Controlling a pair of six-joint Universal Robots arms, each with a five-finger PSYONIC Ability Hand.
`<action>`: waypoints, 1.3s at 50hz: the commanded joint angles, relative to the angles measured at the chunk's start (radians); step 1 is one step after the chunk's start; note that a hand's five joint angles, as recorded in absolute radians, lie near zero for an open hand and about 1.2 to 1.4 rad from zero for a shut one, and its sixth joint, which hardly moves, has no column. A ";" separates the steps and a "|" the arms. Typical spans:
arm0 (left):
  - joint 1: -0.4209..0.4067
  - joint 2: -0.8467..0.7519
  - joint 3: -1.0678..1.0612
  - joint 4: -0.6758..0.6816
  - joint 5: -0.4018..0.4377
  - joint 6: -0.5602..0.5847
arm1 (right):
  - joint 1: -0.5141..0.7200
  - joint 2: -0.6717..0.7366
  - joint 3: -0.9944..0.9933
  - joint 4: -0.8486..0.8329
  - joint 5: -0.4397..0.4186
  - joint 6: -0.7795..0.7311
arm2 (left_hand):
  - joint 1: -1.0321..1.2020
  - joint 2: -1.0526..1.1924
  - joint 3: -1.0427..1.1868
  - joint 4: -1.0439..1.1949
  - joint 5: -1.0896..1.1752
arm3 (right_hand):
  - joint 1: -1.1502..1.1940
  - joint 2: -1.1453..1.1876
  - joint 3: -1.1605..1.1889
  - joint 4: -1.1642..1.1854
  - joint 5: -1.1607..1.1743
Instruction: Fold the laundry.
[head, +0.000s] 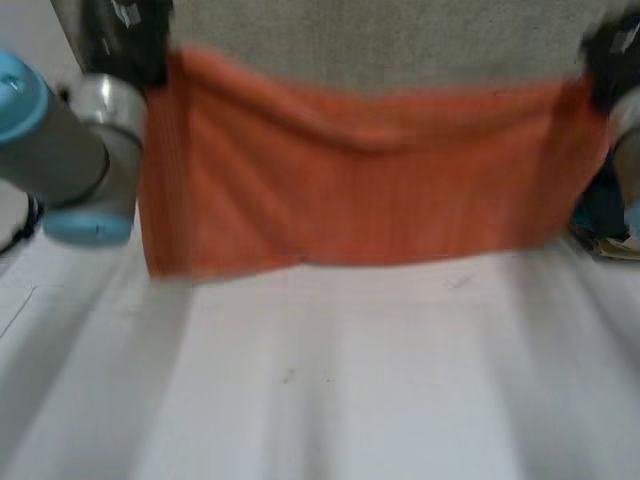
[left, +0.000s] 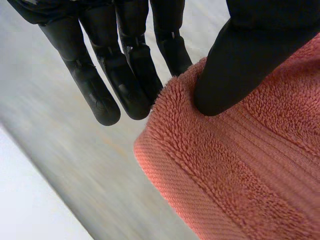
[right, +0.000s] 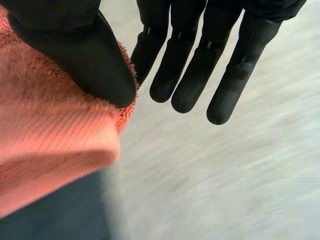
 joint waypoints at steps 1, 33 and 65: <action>0.006 0.102 -0.032 0.233 0.017 -0.061 | 0.018 -0.077 0.000 -0.124 -0.022 0.080 | 0.240 0.194 0.198 0.192 0.254 | 0.273 0.218 0.201 0.194 0.240; 0.023 0.036 -0.628 0.170 0.019 -0.181 | 0.025 0.239 0.111 0.397 -0.070 0.100 | 0.240 0.194 0.198 0.192 0.254 | -0.621 -0.676 -0.693 -0.700 -0.654; 0.023 0.055 -0.628 0.169 0.013 -0.192 | -0.245 -0.240 0.843 0.278 -0.441 -0.176 | 0.240 0.194 0.198 0.192 0.254 | -0.436 -0.492 -0.509 -0.515 -0.470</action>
